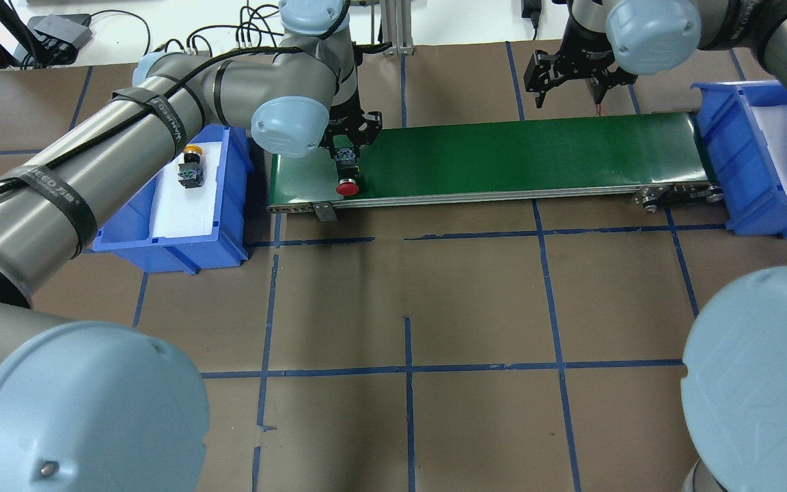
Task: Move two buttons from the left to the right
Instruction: 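Carry the button onto the conveyor belt and open the left gripper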
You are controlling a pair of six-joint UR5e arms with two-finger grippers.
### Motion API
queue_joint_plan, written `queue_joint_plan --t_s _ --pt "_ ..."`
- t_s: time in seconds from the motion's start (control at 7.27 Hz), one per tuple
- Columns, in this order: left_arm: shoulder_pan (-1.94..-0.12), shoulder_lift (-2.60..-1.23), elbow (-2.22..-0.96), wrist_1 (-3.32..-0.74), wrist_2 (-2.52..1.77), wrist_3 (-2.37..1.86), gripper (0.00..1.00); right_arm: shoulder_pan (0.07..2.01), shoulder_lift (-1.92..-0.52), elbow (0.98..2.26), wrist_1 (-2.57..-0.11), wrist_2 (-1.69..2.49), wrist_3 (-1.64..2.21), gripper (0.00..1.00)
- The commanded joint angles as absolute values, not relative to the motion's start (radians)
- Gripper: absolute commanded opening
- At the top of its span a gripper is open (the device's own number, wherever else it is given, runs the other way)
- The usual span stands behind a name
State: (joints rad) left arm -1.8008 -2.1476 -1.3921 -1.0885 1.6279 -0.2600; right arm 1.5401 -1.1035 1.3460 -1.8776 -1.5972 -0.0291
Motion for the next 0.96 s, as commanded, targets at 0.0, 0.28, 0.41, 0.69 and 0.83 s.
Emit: queue_joint_plan --t_s 0.0,0.28,0.41,0.69,0.83 --pt "-1.796 -2.149 -1.391 -1.088 1.631 -0.255 0.88 1.540 -1.104 1.347 -1.878 -1.597 -0.029 1.00" --pt "-1.792 -2.134 -1.388 -1.088 1.635 -0.241 0.99 1.540 -1.104 1.348 -1.878 -1.597 -0.028 1.00" --pt "-1.783 -2.131 -1.378 -1.089 1.635 -0.217 0.99 1.540 -1.104 1.348 -1.878 -1.597 -0.028 1.00" --pt "-1.741 -2.123 -1.368 -1.118 1.635 -0.161 1.00 1.540 -1.103 1.350 -1.878 -1.597 -0.028 1.00" --pt "-1.711 -2.114 -1.367 -1.153 1.635 -0.138 1.00 1.540 -1.104 1.350 -1.878 -1.597 -0.028 1.00"
